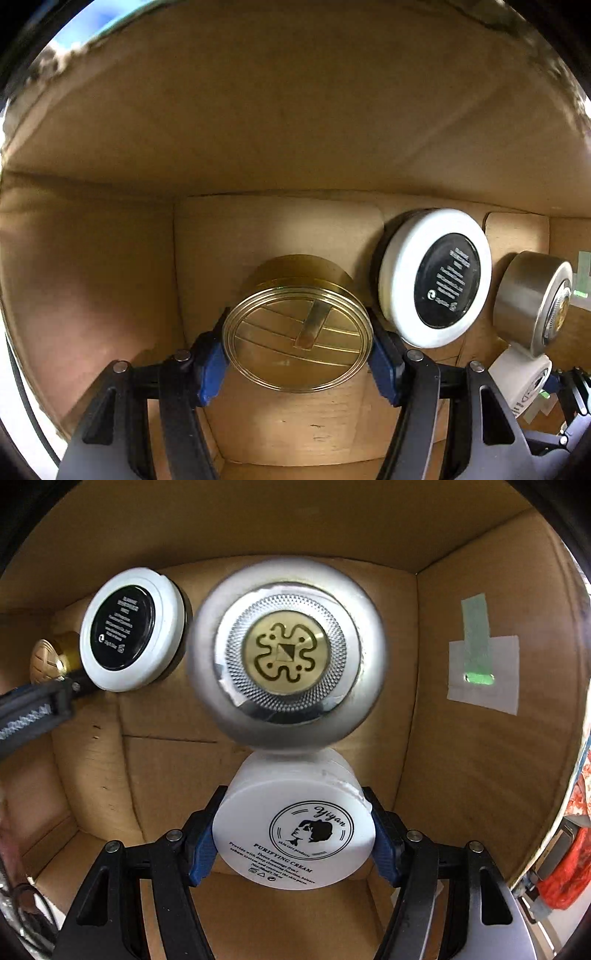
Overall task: Organize rigid objects
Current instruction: 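Set both items beside the other tins and open both grippers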
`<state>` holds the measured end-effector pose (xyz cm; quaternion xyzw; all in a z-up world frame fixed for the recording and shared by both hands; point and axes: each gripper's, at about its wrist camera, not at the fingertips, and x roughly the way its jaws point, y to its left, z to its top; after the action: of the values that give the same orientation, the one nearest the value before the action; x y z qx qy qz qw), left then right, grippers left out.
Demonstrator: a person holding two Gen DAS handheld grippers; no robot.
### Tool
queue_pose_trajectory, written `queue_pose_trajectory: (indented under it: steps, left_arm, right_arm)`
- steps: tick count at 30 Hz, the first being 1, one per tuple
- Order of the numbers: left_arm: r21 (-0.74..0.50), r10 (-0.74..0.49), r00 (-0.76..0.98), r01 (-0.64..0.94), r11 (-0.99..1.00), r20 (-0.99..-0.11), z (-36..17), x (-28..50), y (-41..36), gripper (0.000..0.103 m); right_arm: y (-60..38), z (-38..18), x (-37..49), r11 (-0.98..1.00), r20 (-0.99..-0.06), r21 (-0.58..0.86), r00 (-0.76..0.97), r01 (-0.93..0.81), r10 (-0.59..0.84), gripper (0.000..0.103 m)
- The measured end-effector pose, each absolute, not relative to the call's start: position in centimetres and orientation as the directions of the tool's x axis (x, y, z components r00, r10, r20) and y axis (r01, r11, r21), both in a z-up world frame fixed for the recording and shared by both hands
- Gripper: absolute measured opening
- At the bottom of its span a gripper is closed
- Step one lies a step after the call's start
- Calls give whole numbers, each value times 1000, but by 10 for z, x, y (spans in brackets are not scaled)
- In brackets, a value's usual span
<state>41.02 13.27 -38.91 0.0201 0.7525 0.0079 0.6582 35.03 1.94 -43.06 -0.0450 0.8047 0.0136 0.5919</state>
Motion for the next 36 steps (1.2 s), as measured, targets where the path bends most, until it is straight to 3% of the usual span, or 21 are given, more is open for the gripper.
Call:
queue_pose_trajectory:
  steps: [8, 14, 16, 19, 20, 23, 36]
  left_arm:
    - [1, 2, -190, 5, 1000, -982, -383, 406, 137, 72]
    - [-62, -69, -190, -43, 997, -979, -365, 393, 151, 80]
    - [-80, -86, -186, -42, 996, -979, -356, 382, 148, 91]
    - [-75, -81, -162, -39, 996, -984, -341, 370, 146, 99]
    - [-75, -80, -146, -38, 996, -986, -335, 365, 146, 99]
    - [-64, -66, -84, -37, 997, -994, -314, 348, 145, 101]
    - [-70, -64, 102, -55, 996, -993, -248, 288, 138, 102]
  right_arm:
    - [15, -452, 376, 998, -940, -18, -340, -66, -39, 71]
    - [10, -441, 376, 999, -940, 32, -342, -41, 17, 79]
    - [6, -433, 371, 998, -941, 44, -338, -47, 25, 82]
    - [9, -419, 363, 997, -945, 59, -326, -58, 37, 89]
    - [9, -414, 361, 996, -946, 68, -320, -59, 46, 89]
    - [8, -396, 358, 995, -956, 71, -290, -63, 50, 103]
    - [12, -316, 298, 993, -996, 34, -83, -111, 25, 103]
